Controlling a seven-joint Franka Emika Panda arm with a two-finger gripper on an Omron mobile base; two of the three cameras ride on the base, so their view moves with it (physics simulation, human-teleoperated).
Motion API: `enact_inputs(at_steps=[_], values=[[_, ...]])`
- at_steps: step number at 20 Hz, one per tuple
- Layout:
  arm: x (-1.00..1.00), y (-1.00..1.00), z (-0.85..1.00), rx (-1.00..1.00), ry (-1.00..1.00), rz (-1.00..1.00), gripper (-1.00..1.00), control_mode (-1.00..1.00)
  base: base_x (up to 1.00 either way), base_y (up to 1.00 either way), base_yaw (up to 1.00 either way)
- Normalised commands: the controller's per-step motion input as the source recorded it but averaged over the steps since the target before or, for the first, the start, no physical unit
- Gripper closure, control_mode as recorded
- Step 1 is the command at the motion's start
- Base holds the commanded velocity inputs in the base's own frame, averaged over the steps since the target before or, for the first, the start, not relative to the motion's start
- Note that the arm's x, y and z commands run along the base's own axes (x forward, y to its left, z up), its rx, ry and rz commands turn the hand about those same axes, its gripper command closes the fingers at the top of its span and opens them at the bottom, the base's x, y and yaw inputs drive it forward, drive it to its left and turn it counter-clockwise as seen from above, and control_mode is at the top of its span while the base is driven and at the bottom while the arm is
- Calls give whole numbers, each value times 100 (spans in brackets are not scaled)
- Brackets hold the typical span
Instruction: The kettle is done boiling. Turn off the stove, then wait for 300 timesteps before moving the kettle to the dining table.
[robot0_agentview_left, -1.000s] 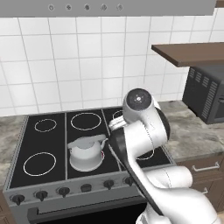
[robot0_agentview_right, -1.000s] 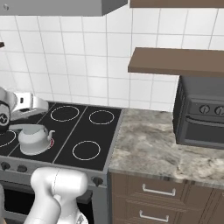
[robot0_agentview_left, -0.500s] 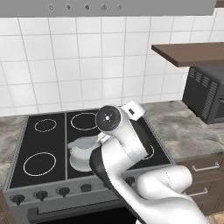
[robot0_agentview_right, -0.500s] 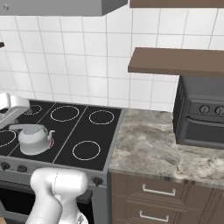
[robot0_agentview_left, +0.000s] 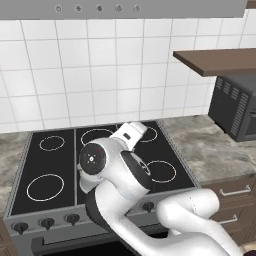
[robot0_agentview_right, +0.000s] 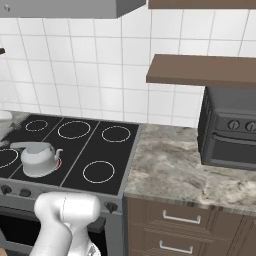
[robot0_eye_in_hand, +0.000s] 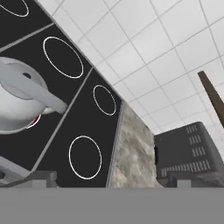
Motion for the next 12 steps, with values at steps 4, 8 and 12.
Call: enact_inputs(at_steps=[4,8,12], values=[[-7,33,0,-18,0,7,-100,-100,0,0,0],[-4,32,-9,-18,0,7,-100,-100,0,0,0],[-4,17,-41,-12,0,4,-100,-100,0,0,0]])
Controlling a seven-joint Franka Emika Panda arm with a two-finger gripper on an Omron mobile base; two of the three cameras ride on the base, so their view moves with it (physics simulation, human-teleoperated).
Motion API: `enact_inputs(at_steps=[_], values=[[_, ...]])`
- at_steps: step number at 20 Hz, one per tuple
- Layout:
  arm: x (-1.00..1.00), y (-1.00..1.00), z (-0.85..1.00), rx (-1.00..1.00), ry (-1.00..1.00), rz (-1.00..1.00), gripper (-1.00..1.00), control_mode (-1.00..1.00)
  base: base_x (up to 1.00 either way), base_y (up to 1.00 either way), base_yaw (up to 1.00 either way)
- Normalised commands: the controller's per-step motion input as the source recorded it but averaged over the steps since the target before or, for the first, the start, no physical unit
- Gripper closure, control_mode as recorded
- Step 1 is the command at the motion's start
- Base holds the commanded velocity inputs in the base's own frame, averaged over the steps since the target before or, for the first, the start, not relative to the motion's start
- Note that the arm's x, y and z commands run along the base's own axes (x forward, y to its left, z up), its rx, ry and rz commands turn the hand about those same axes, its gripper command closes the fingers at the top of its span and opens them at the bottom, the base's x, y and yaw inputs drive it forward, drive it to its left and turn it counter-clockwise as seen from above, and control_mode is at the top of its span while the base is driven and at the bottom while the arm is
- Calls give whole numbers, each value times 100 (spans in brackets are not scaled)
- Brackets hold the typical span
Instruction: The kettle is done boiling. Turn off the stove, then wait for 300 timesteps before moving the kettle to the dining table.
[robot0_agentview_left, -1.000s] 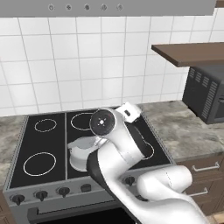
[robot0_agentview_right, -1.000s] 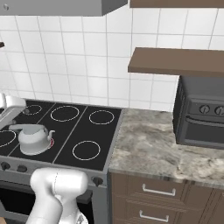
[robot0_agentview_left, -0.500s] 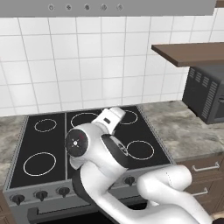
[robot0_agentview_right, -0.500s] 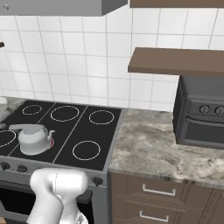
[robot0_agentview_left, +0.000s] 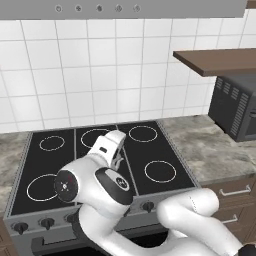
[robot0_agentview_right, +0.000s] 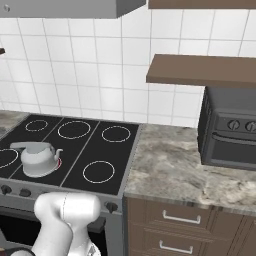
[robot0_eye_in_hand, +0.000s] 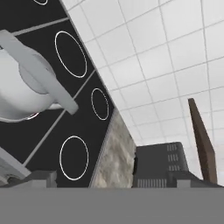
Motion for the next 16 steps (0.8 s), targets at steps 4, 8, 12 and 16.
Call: enact_inputs(at_steps=[4,8,12,16], values=[[-4,21,-48,-13,0,3,-100,-100,0,0,0],[-7,34,-34,-20,0,4,-100,-100,0,0,0],[-2,37,-29,-23,0,5,-100,-100,0,0,0],[0,30,-37,-23,0,5,-100,-100,0,0,0]])
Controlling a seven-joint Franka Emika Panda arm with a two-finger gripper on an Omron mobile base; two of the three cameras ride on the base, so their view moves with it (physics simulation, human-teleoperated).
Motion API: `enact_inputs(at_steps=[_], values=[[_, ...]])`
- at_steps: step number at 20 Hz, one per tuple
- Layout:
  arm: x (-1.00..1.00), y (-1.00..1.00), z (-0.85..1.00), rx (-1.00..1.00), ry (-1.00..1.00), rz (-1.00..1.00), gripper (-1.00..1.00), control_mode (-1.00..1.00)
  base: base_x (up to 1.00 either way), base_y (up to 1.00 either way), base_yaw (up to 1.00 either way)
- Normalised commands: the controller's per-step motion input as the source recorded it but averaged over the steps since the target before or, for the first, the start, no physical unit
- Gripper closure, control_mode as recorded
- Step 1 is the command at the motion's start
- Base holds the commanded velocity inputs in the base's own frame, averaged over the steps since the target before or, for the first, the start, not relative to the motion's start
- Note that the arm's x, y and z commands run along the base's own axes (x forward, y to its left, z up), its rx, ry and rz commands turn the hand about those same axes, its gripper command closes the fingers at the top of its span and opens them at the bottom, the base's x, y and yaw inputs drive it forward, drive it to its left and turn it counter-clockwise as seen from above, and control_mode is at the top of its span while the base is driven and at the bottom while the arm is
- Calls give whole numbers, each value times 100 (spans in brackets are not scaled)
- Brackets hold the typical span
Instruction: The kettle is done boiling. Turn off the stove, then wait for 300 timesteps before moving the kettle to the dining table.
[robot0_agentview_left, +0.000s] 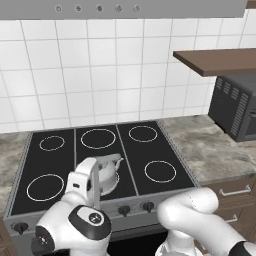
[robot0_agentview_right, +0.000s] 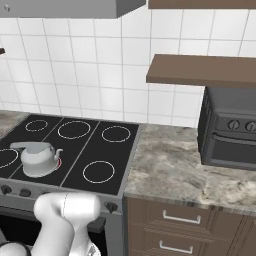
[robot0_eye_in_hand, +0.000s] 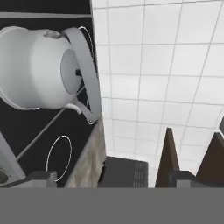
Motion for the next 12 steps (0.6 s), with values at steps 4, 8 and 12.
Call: enact_inputs(at_steps=[4,8,12], values=[[0,26,-40,-19,1,5,-100,-100,0,0,0],[0,29,-38,-16,3,5,-100,-100,0,0,0],[0,30,-35,-13,3,5,-100,-100,0,0,0]])
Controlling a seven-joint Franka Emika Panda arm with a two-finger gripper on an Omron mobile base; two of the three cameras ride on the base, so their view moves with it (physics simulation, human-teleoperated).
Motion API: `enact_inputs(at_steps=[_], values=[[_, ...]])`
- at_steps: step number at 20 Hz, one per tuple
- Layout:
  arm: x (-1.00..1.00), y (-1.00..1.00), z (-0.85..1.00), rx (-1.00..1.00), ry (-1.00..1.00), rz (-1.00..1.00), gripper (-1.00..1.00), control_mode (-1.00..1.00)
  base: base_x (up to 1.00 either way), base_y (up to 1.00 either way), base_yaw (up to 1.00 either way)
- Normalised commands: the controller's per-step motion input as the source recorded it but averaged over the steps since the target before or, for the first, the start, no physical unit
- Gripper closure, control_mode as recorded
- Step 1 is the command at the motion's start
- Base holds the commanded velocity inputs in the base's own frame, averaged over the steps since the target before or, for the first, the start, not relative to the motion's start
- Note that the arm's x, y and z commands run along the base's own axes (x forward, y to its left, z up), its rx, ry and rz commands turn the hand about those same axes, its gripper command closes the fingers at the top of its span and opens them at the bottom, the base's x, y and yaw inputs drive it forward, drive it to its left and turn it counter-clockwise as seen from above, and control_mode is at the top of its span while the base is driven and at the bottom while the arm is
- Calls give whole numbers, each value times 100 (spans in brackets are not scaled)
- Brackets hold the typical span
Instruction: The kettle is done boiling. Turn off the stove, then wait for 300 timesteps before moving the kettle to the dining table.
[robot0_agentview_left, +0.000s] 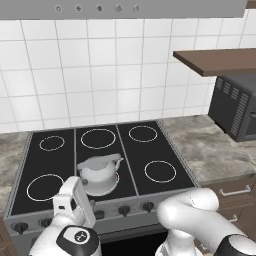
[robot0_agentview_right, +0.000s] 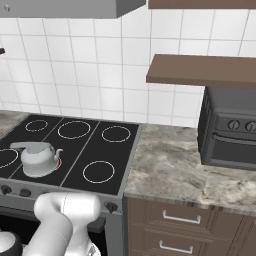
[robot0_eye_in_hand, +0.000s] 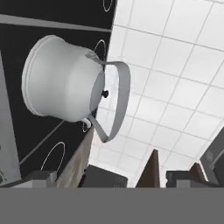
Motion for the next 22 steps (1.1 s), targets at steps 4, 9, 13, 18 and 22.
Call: enact_inputs(at_steps=[4,9,13,18,22], values=[[0,29,-34,-14,3,4,-100,-100,0,0,0],[4,27,-35,-18,6,4,-100,-100,0,0,0],[10,27,-43,-20,7,5,-100,-100,0,0,0],[15,29,-47,-23,11,5,-100,-100,0,0,0],[18,29,-47,-24,12,5,-100,-100,0,0,0]])
